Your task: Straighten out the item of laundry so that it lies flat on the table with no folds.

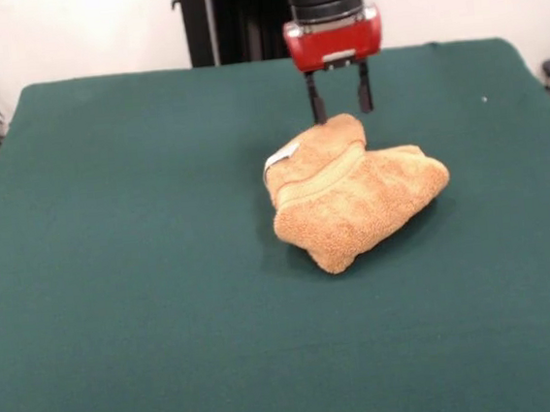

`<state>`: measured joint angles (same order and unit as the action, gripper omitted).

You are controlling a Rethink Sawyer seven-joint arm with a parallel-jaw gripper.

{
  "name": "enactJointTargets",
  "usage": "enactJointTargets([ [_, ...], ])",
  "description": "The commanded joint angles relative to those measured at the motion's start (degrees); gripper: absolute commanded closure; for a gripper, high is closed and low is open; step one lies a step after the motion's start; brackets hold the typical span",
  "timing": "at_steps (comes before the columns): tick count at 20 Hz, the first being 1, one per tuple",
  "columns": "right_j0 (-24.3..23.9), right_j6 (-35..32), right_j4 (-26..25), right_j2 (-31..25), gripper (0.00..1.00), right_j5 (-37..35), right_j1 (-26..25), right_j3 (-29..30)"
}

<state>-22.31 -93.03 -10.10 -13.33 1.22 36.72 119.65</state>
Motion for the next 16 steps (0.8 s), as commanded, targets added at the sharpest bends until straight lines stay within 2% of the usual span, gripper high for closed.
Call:
enactJointTargets([
  [1,5.59,-10.15,4.91,2.02,0.0,-12.25,4.61,0.9],
  [5,6.1,-11.32,4.96,2.28,0.0,-12.44,6.43,2.18],
  [13,5.4,-11.01,4.78,2.08,0.0,-10.8,4.26,1.33],
  [16,4.55,-11.17,4.25,1.55,0.0,-8.15,2.4,1.22],
])
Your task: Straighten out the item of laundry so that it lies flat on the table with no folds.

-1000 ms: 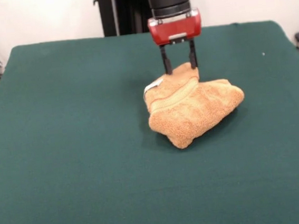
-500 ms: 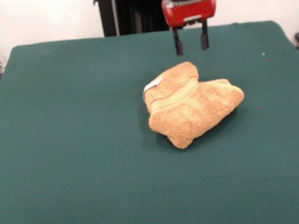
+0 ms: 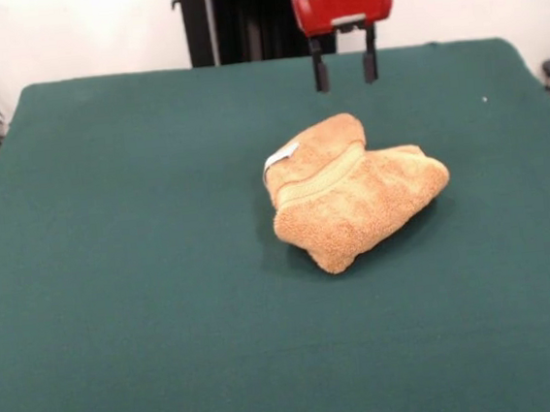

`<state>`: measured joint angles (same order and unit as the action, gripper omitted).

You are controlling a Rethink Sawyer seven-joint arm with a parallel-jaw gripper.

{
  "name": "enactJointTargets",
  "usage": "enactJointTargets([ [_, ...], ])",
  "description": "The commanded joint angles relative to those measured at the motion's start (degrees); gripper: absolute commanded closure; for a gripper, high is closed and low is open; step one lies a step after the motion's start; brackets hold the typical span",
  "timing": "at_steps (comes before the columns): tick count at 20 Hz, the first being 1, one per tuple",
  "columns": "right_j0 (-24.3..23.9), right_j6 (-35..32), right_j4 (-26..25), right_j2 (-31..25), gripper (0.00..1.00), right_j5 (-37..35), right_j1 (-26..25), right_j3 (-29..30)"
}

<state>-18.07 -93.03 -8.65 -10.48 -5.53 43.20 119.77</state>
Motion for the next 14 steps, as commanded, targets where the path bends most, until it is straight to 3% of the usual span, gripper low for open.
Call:
enactJointTargets([
  [1,-0.04,-11.43,2.65,-1.6,0.0,-0.23,-4.52,1.21],
  [14,-4.42,-12.59,0.96,-5.84,0.0,9.19,-11.23,1.24],
])
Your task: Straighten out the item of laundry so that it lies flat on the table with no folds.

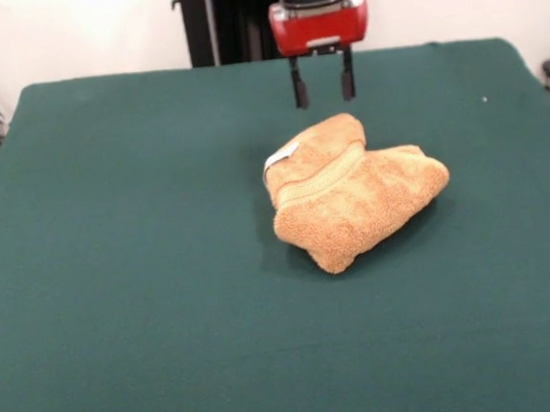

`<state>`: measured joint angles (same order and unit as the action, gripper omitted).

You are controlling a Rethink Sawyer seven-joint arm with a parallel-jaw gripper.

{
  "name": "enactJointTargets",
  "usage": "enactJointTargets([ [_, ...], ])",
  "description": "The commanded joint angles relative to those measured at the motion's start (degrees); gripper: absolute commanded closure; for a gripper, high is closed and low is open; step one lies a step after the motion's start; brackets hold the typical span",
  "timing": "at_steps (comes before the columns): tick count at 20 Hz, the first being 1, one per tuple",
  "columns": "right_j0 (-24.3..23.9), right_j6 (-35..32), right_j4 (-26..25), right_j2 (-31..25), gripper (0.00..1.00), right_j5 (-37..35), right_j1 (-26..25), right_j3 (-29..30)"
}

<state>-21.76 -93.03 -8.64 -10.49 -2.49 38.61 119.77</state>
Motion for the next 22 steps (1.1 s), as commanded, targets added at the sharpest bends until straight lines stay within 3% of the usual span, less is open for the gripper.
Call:
enactJointTargets([
  [1,-1.03,-12.53,0.8,-6.05,0.0,6.68,-7.17,1.18],
  [10,-3.79,-13.42,-1.18,-8.95,0.0,14.42,-10.67,1.38],
  [22,-9.45,-15.57,-3.62,-17.56,0.0,21.27,-9.56,4.9],
])
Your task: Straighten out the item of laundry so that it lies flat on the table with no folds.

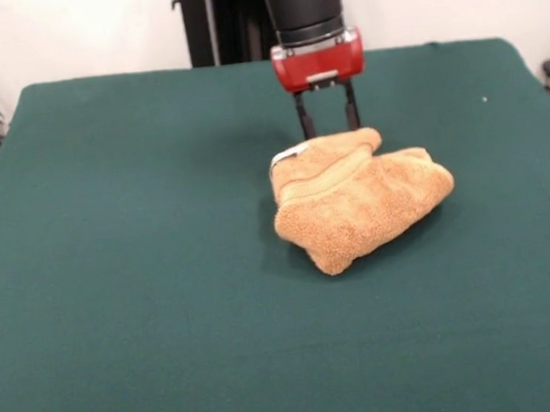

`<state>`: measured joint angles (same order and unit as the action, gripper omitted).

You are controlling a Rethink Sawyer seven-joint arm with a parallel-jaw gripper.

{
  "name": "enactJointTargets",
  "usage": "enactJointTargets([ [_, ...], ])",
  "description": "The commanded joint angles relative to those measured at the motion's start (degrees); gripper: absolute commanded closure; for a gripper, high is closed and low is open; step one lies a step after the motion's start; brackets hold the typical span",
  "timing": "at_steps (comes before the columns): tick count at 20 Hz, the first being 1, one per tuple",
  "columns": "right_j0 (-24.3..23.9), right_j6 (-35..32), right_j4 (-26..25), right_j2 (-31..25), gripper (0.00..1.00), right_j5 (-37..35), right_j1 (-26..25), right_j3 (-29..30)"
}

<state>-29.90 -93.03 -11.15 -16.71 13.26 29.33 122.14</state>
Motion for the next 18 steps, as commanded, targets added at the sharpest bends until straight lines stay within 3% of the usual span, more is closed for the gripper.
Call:
enactJointTargets([
  [1,-1.29,-15.59,-0.95,-11.35,0.0,5.67,-0.17,2.79],
  [18,-3.45,-15.61,-1.36,-12.89,0.0,12.41,-3.94,2.51],
])
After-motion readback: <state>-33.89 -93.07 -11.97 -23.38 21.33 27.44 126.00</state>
